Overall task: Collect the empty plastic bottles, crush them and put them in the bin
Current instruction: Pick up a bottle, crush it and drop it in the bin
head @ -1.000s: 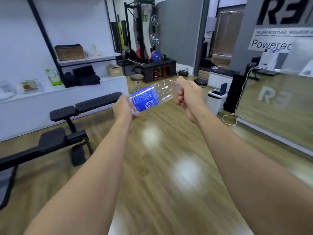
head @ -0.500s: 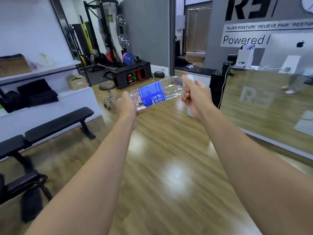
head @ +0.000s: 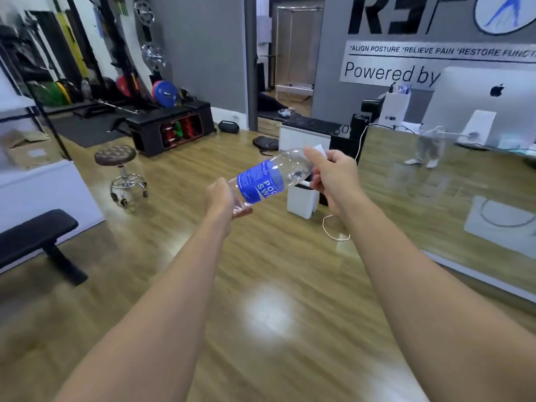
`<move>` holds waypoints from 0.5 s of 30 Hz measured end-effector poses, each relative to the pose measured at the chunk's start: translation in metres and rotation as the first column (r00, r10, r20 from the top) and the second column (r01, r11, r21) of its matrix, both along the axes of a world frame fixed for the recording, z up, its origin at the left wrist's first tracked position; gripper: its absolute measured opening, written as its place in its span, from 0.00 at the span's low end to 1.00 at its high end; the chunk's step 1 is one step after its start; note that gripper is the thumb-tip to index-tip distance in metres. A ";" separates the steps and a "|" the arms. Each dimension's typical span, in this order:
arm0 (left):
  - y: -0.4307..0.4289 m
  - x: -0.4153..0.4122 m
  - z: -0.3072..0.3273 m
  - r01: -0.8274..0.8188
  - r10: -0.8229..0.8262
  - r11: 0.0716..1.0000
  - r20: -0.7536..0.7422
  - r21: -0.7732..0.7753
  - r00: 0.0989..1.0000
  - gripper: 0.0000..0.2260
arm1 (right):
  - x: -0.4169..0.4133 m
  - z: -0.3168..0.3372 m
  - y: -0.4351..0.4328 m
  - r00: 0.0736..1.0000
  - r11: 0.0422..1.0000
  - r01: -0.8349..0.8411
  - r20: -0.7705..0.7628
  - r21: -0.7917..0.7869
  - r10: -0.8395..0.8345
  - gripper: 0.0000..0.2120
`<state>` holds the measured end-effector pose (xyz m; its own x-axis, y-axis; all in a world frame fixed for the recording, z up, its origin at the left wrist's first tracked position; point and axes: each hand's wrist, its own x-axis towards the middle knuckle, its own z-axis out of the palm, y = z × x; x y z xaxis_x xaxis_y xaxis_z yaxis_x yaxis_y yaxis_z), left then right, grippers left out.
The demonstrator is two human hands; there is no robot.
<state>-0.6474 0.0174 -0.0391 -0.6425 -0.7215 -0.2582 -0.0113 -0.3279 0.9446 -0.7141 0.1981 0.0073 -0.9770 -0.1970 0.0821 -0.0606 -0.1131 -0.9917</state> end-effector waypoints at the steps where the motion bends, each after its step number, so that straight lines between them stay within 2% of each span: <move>1: -0.007 -0.026 -0.001 0.024 -0.024 1.000 0.015 0.006 1.000 0.11 | -0.022 0.000 -0.007 1.000 1.000 0.012 -0.004 0.002 -0.012 0.15; 4: -0.027 -0.103 -0.009 0.089 -0.090 0.996 0.077 0.018 0.993 0.08 | -0.093 -0.004 -0.030 0.999 0.999 0.045 -0.024 0.024 -0.045 0.13; 8: -0.046 -0.195 -0.021 0.183 -0.187 0.981 0.067 0.068 0.980 0.07 | -0.187 -0.014 -0.058 0.991 0.990 0.097 -0.104 0.098 -0.087 0.12; 15: -0.086 -0.360 -0.046 0.240 -0.250 0.966 0.121 0.094 0.961 0.07 | -0.366 -0.021 -0.115 0.969 0.933 0.192 -0.212 0.303 -0.130 0.21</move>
<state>-1.0069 -0.0691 -0.0851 -0.7538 -0.5205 -0.4010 -0.2224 -0.3722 0.9011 -1.0802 0.0828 -0.0136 -0.9711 -0.0843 0.2235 -0.2373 0.2342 -0.9428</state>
